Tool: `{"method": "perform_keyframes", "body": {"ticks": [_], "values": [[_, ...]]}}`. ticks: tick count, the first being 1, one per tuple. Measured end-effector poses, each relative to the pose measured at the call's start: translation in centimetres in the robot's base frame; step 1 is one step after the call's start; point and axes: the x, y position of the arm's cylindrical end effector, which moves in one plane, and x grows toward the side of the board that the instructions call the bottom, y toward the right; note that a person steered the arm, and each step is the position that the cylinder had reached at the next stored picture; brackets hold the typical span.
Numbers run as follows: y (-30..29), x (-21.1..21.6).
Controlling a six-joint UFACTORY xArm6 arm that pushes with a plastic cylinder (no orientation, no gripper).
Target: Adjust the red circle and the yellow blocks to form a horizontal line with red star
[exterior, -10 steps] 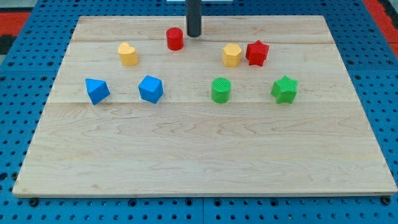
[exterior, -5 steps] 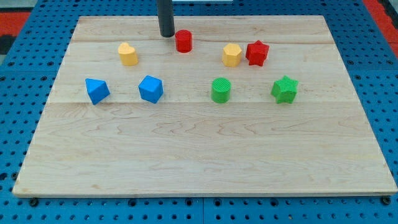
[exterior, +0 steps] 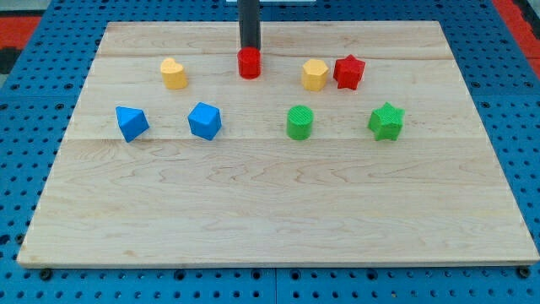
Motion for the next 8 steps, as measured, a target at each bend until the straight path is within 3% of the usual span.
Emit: {"method": "perform_keyframes", "body": {"ticks": [1, 2, 3, 5, 6, 7, 8], "values": [[0.0, 2.1], [-5.9, -0.6], [-13.7, -0.6], [-15.4, 4.8], [-14.7, 7.0], [-6.6, 7.0], [-4.2, 8.5]]}}
